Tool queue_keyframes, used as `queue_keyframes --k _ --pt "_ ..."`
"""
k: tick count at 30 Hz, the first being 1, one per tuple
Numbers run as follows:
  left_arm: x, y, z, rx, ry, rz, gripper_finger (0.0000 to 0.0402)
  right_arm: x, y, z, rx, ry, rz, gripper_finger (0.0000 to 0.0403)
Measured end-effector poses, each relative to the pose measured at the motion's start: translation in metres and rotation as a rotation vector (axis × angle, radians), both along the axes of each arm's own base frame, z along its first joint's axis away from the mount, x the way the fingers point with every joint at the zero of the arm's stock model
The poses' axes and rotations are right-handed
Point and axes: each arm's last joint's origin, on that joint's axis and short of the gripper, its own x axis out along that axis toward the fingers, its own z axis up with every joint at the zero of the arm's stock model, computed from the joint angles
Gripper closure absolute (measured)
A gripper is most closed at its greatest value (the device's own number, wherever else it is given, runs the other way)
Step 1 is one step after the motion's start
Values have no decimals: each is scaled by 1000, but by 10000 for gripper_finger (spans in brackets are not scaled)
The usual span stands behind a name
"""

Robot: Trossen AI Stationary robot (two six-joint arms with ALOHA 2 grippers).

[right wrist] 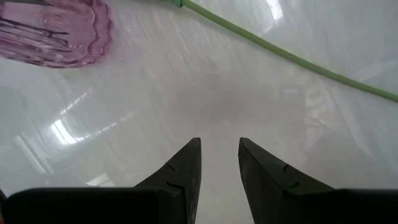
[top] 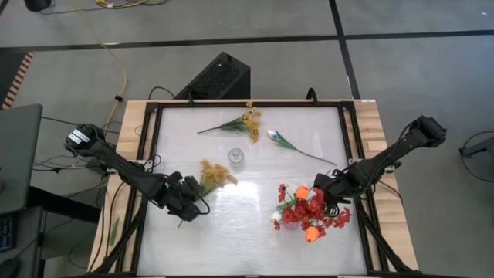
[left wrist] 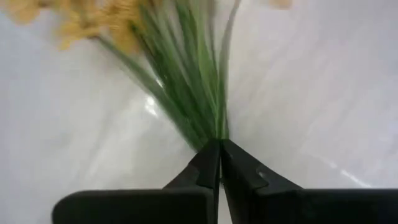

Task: Sort flowers into vase by color
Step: Put the bottom yellow flowers into the transparent vase

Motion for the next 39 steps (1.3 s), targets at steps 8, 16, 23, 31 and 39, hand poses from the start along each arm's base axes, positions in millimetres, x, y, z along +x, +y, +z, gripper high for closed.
queue_keyframes --k 8,16,23,31,39 --pt "4 -1 40 55 -82 -128 389 2 1 0 8 -18 -1 270" --pt "1 -2 14 -3 19 -113 292 2 0 0 -32 -41 -9 270" --pt "10 -9 -24 -53 48 -126 205 3 0 1 -31 -43 -9 270" --pt "16 -12 -49 41 142 -163 176 3 0 1 -30 -45 -10 270" --pt "22 -19 -39 67 124 -305 341 5 1 1 -21 -67 -12 270"
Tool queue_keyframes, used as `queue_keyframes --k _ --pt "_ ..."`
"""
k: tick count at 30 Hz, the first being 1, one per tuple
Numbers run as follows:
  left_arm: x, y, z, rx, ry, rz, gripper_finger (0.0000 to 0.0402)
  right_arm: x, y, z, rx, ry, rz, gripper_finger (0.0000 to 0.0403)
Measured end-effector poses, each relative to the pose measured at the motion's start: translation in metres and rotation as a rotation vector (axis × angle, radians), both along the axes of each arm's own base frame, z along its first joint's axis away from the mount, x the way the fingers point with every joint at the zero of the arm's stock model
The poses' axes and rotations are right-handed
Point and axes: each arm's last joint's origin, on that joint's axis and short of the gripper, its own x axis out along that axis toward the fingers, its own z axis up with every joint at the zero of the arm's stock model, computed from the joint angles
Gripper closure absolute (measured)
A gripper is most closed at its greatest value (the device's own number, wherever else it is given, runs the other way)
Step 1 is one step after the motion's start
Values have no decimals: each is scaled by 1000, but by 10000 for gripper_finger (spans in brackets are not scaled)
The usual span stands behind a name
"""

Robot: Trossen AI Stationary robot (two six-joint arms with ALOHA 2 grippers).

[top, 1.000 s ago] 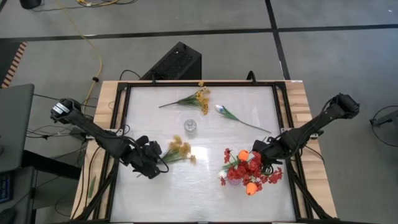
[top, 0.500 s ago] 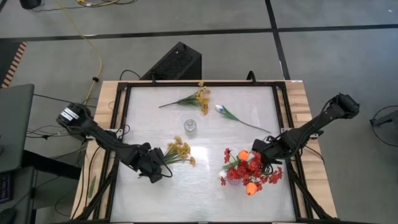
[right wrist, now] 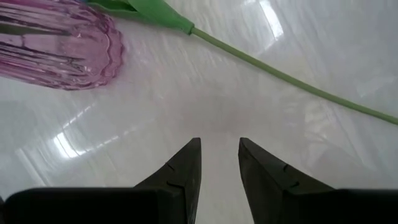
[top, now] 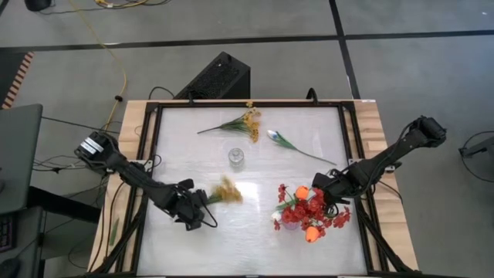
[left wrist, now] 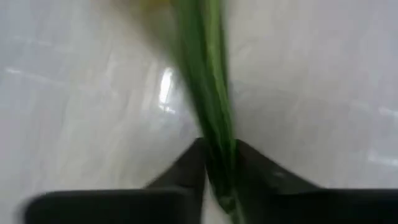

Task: Sort flowers into vase by color
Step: Put the bottom yellow flowers into the transparent vase

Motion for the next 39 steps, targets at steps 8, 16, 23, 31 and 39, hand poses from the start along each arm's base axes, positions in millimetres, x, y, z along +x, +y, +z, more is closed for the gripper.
queue_keyframes --k 8,16,23,31,39 --pt "19 -6 41 85 -181 -110 393 1 0 0 -11 -22 -5 270" --pt "32 7 114 404 -711 -119 397 2 0 1 -11 -30 -7 270" --pt "43 65 145 487 -1118 -129 399 5 1 2 -25 -77 -19 270" --pt "50 137 135 493 -1281 -79 399 10 5 4 -17 -142 26 270" --pt "56 167 108 412 -1309 -14 399 10 5 4 -31 -149 62 270"
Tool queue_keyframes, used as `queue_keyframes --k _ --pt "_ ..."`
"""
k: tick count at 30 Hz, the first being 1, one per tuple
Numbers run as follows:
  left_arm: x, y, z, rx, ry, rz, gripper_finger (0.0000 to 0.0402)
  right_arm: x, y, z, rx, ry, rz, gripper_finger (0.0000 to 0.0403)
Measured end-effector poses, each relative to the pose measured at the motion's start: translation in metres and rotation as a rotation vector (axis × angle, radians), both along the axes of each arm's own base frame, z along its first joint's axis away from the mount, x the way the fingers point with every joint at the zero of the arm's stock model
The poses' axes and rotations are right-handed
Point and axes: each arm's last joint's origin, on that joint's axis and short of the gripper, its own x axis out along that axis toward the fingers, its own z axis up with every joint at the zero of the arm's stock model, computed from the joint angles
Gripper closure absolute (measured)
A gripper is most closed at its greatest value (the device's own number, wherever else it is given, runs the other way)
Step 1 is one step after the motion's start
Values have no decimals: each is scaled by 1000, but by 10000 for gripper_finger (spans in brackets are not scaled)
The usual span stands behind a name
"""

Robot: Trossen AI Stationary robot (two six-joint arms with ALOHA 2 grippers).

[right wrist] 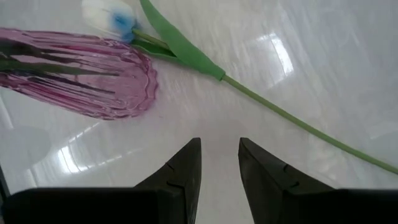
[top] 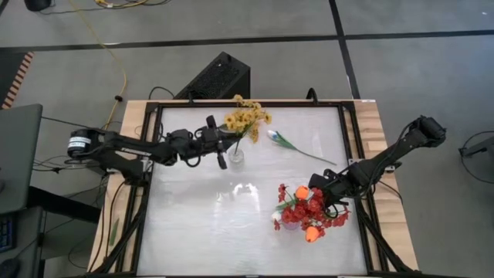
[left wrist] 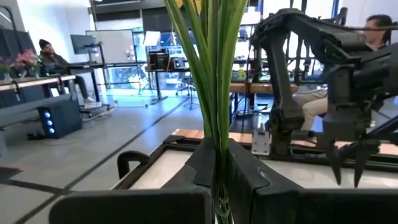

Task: Sort flowers into vase by color
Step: Put the bottom yellow flowers into the transparent vase

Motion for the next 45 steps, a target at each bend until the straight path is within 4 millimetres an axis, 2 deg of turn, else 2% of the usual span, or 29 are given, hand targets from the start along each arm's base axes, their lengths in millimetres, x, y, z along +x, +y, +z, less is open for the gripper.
queue_keyframes --k 8,24,30,33,39,42,45 --pt "13 5 -20 11 32 17 400 0 0 0 0 1 0 270" --pt "12 12 -26 54 107 41 400 0 0 0 9 4 -5 270" --pt "19 12 -42 61 170 -1 400 0 0 0 23 3 -28 270" --pt "13 12 -56 59 134 2 400 0 1 0 31 3 -41 270" --pt "-22 8 -73 21 -24 24 398 0 1 0 41 7 -44 270" --pt "-27 6 -81 8 12 21 380 0 1 0 51 13 -38 270" --pt "-26 5 -88 -35 77 10 343 0 1 0 52 13 -38 270"
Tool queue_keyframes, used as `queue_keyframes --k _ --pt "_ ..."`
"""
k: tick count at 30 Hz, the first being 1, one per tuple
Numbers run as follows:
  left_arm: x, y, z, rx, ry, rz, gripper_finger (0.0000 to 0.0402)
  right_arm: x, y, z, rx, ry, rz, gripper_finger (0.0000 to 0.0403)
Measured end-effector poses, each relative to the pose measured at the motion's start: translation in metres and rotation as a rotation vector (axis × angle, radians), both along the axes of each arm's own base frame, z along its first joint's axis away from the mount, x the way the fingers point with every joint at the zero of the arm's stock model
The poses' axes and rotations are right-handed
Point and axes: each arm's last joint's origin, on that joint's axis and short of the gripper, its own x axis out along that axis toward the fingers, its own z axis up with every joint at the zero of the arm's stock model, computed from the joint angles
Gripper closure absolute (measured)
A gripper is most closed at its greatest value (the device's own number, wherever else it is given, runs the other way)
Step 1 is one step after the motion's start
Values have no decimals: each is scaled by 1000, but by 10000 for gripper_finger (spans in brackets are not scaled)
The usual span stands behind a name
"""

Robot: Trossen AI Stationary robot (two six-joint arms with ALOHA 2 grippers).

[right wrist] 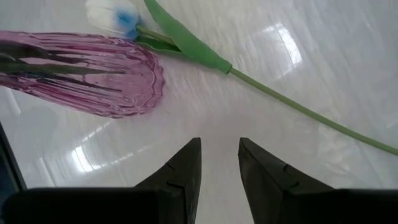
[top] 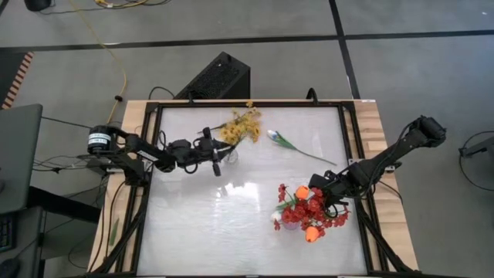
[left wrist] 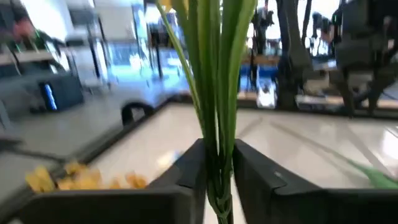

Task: Sort flowers into vase by color
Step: Put the bottom yellow flowers into the transparent vase, then put the yellow flowers into the transparent vase

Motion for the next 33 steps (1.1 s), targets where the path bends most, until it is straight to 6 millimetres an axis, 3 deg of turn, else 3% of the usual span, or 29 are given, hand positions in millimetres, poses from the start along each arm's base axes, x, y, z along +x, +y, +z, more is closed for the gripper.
queue_keyframes --k 7,12,21,26,29,33 --pt "6 -1 -8 -104 125 -59 244 0 0 0 3 1 -7 270" --pt "6 -3 0 -121 177 -152 205 0 0 0 -3 1 3 270" --pt "-20 -4 23 -104 312 -198 199 0 0 0 -6 3 8 270" --pt "-38 3 26 -146 426 -206 198 0 0 0 -24 -3 48 270" --pt "-47 17 28 -156 556 -77 198 0 0 0 -24 -5 48 270" --pt "-51 54 33 -156 694 96 198 0 0 0 -23 -7 45 270"
